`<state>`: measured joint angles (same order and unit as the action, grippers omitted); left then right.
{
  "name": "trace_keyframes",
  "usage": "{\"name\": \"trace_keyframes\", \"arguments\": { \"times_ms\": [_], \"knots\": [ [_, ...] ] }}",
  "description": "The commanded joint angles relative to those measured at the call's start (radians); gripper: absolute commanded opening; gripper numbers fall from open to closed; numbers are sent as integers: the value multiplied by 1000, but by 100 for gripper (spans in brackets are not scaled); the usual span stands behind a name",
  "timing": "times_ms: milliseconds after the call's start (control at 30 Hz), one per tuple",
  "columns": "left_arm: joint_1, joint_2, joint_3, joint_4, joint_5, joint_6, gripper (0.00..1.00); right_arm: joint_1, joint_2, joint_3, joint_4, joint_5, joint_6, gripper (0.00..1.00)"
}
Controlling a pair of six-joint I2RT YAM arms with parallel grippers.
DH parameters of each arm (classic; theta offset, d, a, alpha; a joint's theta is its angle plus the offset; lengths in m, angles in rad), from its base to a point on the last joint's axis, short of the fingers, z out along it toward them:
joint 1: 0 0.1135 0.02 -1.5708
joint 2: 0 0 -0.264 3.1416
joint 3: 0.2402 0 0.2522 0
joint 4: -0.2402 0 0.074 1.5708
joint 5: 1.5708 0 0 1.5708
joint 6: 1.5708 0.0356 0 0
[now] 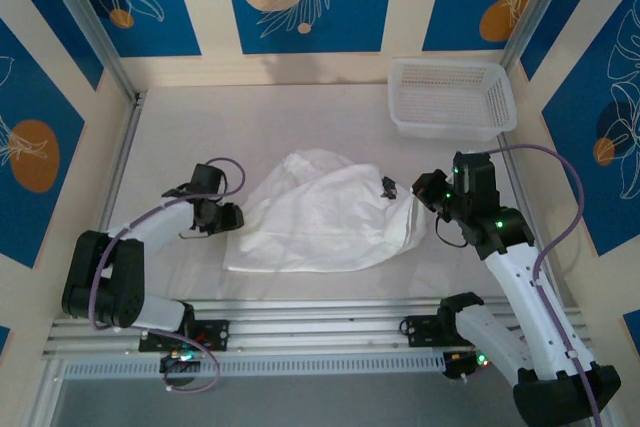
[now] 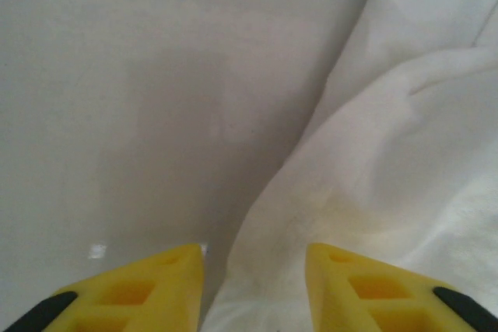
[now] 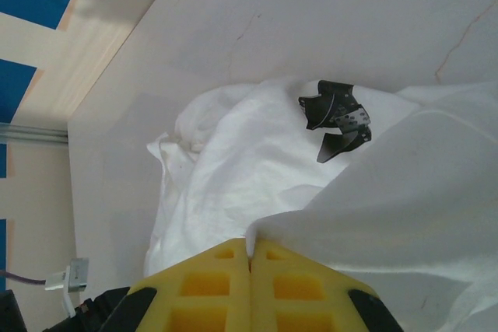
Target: Fold the inside-out t-shirt
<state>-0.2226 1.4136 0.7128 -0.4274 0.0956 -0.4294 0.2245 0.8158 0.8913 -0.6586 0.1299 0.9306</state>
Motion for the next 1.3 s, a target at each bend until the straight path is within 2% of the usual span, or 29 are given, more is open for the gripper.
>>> {"name": "trace_keyframes", "arguments": {
  "times_ms": [0, 167, 367, 567, 867, 1200, 1267],
  "knots": [
    [12, 12, -35, 60, -1, -21, 41, -5, -6, 6, 10, -27, -10, 0],
    [11, 33, -52, 103, 67, -36, 38, -5, -2, 3, 14, -29, -8, 0],
    [11, -8, -55, 96, 68, -47, 30, -5, 0, -1, 14, -31, -6, 0],
    [10, -54, -60, 76, 78, -57, 25, -5, 12, -2, 21, -39, -6, 0],
    [10, -50, -64, 75, 115, -53, 15, -5, 17, 2, 19, -40, -7, 0],
    [9, -30, -58, 67, 120, -45, 16, -5, 18, 8, 17, -36, -10, 0],
    [10, -30, -58, 65, 115, -43, 11, -5, 18, 9, 18, -35, -7, 0]
  ]
}}
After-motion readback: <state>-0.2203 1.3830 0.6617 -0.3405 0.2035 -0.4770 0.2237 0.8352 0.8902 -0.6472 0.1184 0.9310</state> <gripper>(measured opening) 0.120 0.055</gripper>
